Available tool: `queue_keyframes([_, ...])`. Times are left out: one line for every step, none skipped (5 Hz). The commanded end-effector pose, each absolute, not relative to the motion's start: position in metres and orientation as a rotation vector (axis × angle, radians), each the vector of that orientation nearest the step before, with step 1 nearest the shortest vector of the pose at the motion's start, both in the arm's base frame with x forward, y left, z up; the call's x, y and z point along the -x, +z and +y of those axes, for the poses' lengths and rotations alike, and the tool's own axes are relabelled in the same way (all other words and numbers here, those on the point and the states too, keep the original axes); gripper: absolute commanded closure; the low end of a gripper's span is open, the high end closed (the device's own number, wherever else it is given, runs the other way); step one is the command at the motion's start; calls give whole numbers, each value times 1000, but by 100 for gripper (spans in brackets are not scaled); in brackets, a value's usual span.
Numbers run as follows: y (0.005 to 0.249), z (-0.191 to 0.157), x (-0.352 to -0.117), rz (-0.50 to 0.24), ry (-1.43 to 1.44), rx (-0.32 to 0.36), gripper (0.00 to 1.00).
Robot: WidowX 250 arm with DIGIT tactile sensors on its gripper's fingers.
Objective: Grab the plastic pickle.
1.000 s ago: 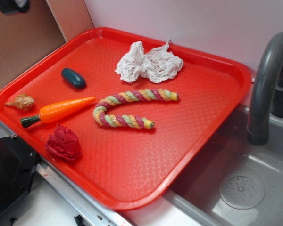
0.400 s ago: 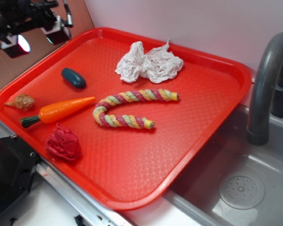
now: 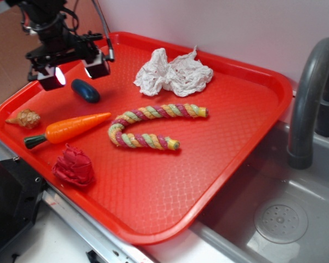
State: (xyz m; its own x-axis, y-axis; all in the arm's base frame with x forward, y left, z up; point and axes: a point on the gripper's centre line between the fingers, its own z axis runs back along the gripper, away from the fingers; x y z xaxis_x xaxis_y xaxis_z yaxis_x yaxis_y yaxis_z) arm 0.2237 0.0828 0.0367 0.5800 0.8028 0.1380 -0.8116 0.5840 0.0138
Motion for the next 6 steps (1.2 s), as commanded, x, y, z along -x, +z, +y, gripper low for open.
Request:
queue_keyframes([25, 90, -227, -134, 911, -42, 0])
queue_keyframes([23, 94, -226, -123, 878, -56, 100])
queue_keyframes([25, 91, -222, -104, 774, -55, 100])
queue_keyframes([59, 80, -224, -104, 583, -105, 100])
queue_keyframes([110, 42, -224, -56, 331, -93, 100])
queue_keyframes([152, 15, -216, 2, 79, -96, 100])
